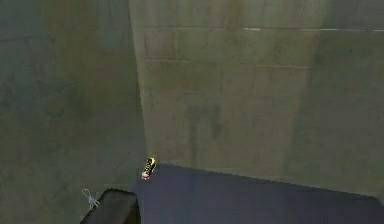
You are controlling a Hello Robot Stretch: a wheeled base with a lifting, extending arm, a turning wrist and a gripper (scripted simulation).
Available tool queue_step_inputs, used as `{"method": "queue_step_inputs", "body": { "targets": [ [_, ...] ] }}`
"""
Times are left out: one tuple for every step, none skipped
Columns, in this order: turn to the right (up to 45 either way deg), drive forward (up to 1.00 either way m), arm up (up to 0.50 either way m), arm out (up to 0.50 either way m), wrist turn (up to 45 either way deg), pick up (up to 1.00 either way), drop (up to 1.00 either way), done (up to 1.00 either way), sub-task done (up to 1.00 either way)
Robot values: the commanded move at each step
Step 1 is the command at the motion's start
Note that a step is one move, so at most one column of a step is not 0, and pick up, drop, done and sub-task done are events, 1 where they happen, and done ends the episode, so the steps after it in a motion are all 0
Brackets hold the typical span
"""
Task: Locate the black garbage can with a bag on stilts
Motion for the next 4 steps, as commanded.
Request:
{"method": "queue_step_inputs", "body": {
  "targets": [
    [0.0, 0.15, 0.0, 0.0, 0.0, 0.0, 0.0, 0.0, 0.0],
    [45.0, 0.0, 0.0, 0.0, 0.0, 0.0, 0.0, 0.0, 0.0],
    [9.0, 0.0, 0.0, 0.0, 0.0, 0.0, 0.0, 0.0, 0.0],
    [0.0, 0.5, 0.0, 0.0, 0.0, 0.0, 0.0, 0.0, 0.0]
  ]
}}
